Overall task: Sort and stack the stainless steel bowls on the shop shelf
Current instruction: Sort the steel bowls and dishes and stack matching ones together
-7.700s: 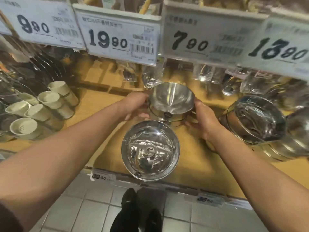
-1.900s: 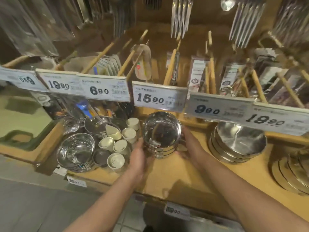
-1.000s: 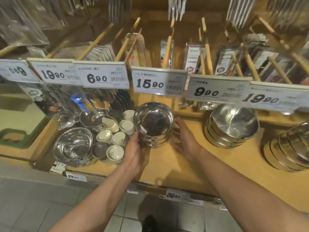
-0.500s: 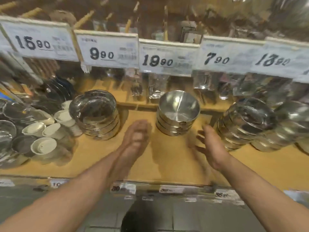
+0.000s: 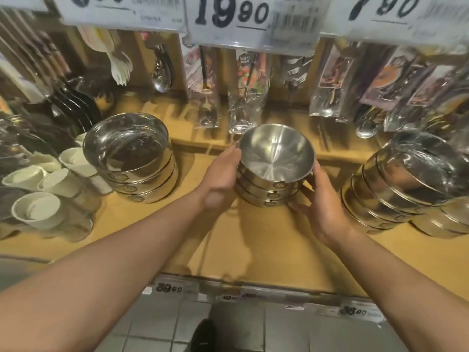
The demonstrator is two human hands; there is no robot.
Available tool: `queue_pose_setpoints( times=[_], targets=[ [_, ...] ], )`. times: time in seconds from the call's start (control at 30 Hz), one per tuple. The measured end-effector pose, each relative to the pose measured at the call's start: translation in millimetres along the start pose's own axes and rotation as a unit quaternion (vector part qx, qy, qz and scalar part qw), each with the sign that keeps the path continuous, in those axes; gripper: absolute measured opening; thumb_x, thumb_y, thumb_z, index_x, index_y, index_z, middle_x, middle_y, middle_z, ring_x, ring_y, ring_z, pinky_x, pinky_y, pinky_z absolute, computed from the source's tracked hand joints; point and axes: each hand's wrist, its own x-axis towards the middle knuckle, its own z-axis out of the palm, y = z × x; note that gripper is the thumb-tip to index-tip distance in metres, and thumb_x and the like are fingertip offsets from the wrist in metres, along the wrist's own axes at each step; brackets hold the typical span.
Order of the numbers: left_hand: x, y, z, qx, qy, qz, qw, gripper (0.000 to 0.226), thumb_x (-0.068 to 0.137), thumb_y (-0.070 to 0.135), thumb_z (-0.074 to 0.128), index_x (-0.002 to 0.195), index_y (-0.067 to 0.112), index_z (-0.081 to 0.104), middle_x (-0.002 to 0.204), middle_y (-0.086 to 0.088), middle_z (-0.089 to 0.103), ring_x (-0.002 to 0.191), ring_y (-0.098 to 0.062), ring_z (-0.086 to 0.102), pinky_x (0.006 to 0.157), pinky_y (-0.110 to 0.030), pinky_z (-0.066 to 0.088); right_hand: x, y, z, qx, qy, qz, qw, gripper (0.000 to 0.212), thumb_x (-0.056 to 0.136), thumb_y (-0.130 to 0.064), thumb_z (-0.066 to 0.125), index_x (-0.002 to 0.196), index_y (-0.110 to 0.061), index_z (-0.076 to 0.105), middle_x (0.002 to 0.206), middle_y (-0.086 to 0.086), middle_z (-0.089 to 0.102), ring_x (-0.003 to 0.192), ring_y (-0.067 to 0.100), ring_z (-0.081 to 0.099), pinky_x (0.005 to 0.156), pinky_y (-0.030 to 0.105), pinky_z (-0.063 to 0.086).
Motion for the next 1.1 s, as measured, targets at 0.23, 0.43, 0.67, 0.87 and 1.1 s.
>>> queue_pose_setpoints(
  times=[0.23, 0.43, 0.67, 0.87, 1.1],
  targets=[
    [-21.1, -5.9, -28.7, -0.014, 0.027, -0.003, 1.0, 0.027, 0.106, 0.02, 0.042, 0.098, 0.024, 0.067, 0.073, 0.023, 0.075, 0.068, 0.011, 0.069, 0.052, -0.011, 0.051, -17.9, 12.1, 26.9, 0.002, -0.032, -0.007, 0.999, 0.027, 0.099, -0.06, 0.042, 0.117, -0.06, 0.062, 0.116, -0.033, 0.066, 0.124, 0.009, 0.054, 0.089, 0.043, 0.052],
    [-27.1, -5.7, -33.8, -0.042, 0.04, -0.017, 0.998, 0.026, 0.106, 0.028, 0.043, 0.095, 0.028, 0.066, 0.075, 0.024, 0.075, 0.07, 0.012, 0.069, 0.053, -0.01, 0.051, -17.0, 12.9, 32.0, 0.0, -0.025, -0.016, 1.0, 0.026, 0.101, -0.053, 0.042, 0.109, -0.058, 0.066, 0.1, -0.038, 0.068, 0.116, 0.004, 0.055, 0.083, 0.039, 0.052],
    [-23.0, -3.1, -34.1, 0.012, 0.065, 0.008, 0.998, 0.032, 0.108, 0.023, 0.036, 0.108, 0.029, 0.068, 0.093, 0.024, 0.075, 0.088, 0.01, 0.067, 0.081, -0.025, 0.058, -13.7, 9.1, 26.2, -0.031, -0.009, -0.061, 0.998, 0.029, 0.105, -0.033, 0.042, 0.106, -0.037, 0.071, 0.108, -0.022, 0.071, 0.116, 0.005, 0.06, 0.103, 0.053, 0.05],
    [-20.4, -2.2, -28.5, 0.009, 0.079, 0.014, 0.997, 0.036, 0.109, 0.019, 0.03, 0.127, 0.027, 0.061, 0.087, 0.027, 0.072, 0.082, 0.014, 0.066, 0.071, -0.019, 0.059, -12.6, 8.5, 23.4, -0.046, -0.008, -0.071, 0.996, 0.034, 0.106, -0.029, 0.04, 0.119, -0.029, 0.071, 0.122, -0.013, 0.07, 0.123, 0.008, 0.058, 0.112, 0.055, 0.043],
    [-27.3, -1.1, -25.4, -0.019, 0.04, 0.019, 0.999, 0.041, 0.111, 0.015, 0.027, 0.143, 0.02, 0.052, 0.106, 0.027, 0.061, 0.08, 0.027, 0.059, 0.062, -0.005, 0.052, -11.5, 13.5, 22.2, -0.068, -0.015, -0.075, 0.995, 0.043, 0.101, -0.047, 0.039, 0.137, -0.036, 0.06, 0.139, -0.013, 0.062, 0.136, 0.011, 0.05, 0.115, 0.056, 0.039]
  ],
)
